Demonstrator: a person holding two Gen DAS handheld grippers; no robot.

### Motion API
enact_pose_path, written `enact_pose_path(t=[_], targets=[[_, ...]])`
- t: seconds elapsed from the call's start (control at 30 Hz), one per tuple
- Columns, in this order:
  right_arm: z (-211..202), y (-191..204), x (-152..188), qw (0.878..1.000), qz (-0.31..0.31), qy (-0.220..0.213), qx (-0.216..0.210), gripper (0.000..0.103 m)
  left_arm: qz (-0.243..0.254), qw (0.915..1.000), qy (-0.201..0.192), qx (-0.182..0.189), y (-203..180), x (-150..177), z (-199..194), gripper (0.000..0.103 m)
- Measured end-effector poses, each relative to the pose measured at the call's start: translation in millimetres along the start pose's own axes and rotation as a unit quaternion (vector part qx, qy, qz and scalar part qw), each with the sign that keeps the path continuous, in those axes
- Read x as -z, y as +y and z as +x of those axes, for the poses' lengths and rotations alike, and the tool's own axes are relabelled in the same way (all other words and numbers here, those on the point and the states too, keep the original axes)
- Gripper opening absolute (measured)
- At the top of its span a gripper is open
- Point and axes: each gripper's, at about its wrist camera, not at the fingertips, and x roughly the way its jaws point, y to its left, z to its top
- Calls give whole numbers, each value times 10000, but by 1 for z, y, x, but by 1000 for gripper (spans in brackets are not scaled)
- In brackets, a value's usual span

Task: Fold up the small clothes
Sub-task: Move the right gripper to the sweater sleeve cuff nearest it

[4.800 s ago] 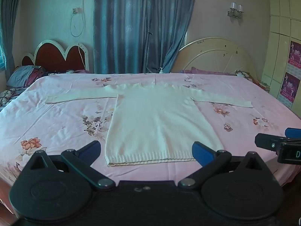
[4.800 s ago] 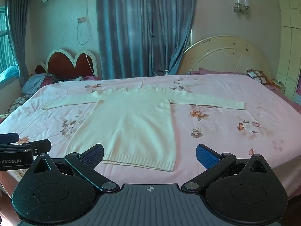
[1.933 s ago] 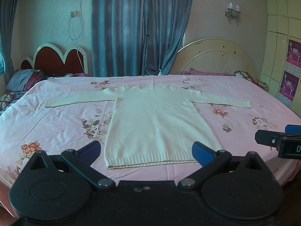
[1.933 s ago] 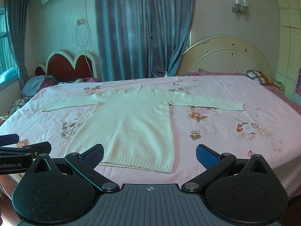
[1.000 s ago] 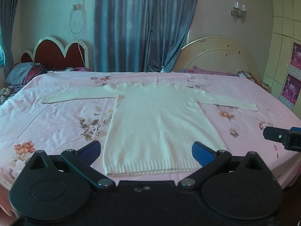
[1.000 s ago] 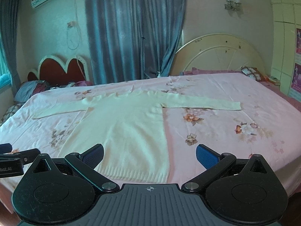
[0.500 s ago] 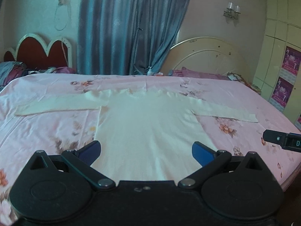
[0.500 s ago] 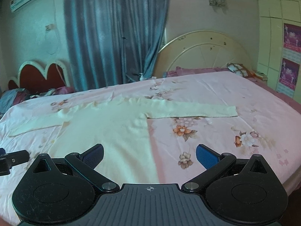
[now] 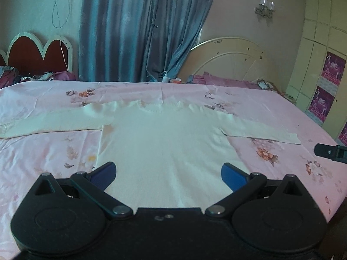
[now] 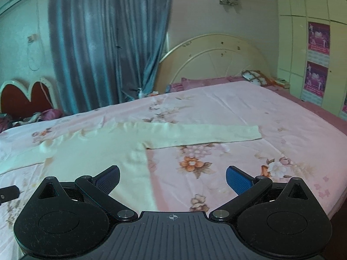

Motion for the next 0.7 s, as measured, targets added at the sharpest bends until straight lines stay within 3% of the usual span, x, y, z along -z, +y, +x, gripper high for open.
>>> enact_pose_path(t=[0.4,0.43,0.47,0.5,0.63,0.7], targets=[[90,-77,-37,9994,271,-25,225,102,17,9998,-145,-152,-41,-41,71,98],[99,-86,-41,9993,304,-14,236,97,3,9997,-147,-173,-48,-46,81,96],[110,-95,-44,9990,372,45,228,78,3,9997,-145,-201,-53,-50,89,95],[122,-106,-48,9984,487,131,251,71,11,9996,-149,-228,-58,-53,96,94],[164,-152,-56,9952,916,236,233,69,21,9996,36,-262,-82,-67,129,92],[186,-176,-58,9926,1150,304,253,63,64,9995,75,-306,-92,-70,140,91]])
